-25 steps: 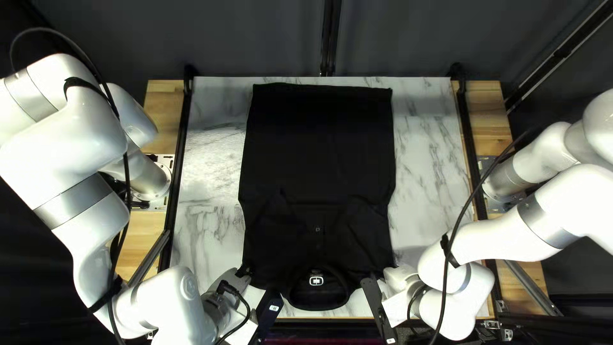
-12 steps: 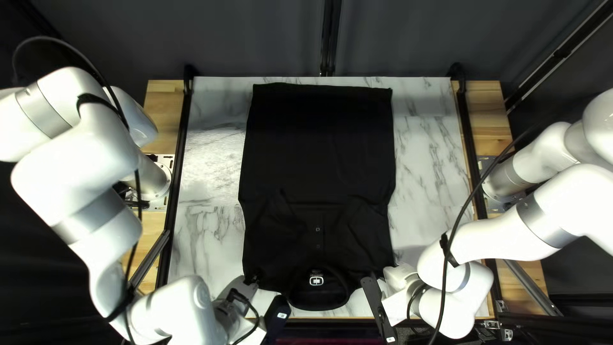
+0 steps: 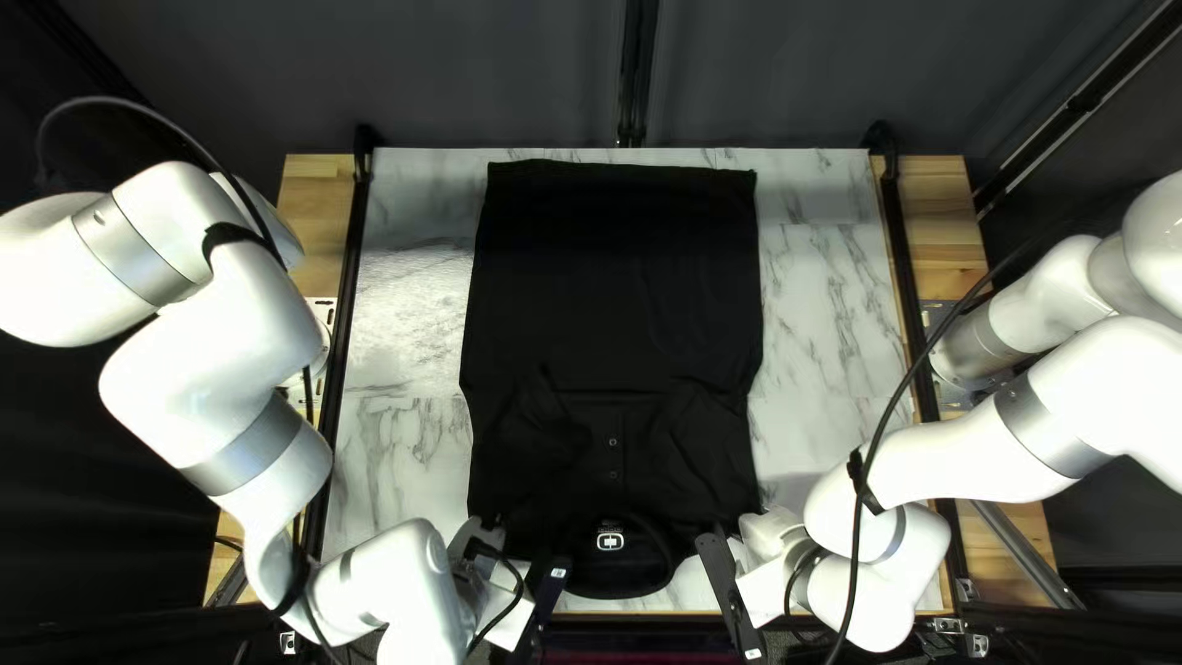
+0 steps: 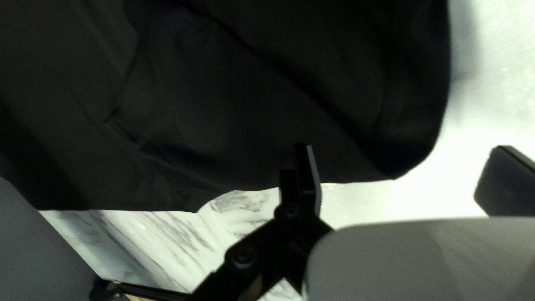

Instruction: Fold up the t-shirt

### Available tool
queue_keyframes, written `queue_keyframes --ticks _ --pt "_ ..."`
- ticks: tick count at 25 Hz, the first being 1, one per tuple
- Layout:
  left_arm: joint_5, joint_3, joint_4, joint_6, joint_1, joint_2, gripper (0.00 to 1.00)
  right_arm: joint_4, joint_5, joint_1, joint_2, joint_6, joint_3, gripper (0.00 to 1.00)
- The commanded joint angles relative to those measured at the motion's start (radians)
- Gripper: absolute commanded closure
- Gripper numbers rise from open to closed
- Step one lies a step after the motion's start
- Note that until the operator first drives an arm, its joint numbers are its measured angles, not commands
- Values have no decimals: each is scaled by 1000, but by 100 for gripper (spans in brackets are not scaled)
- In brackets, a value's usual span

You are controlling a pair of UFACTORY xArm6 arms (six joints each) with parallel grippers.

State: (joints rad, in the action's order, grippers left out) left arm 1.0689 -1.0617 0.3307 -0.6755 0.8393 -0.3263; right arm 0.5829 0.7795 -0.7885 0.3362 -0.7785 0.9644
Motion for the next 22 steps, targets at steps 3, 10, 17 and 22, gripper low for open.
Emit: queue_keyframes --ticks 3,10,17,22 --pt "-25 42 -17 16 -17 22 0 3 1 -4 0 -5 -1 99" --pt "-32 49 -40 58 -29 31 85 4 5 -9 0 -11 0 99" --pt "-30 61 -50 67 -26 42 100 4 0 -8 4 -11 -1 99" --pt "-32 70 -53 65 -25 47 100 4 -4 -6 8 -12 -1 99"
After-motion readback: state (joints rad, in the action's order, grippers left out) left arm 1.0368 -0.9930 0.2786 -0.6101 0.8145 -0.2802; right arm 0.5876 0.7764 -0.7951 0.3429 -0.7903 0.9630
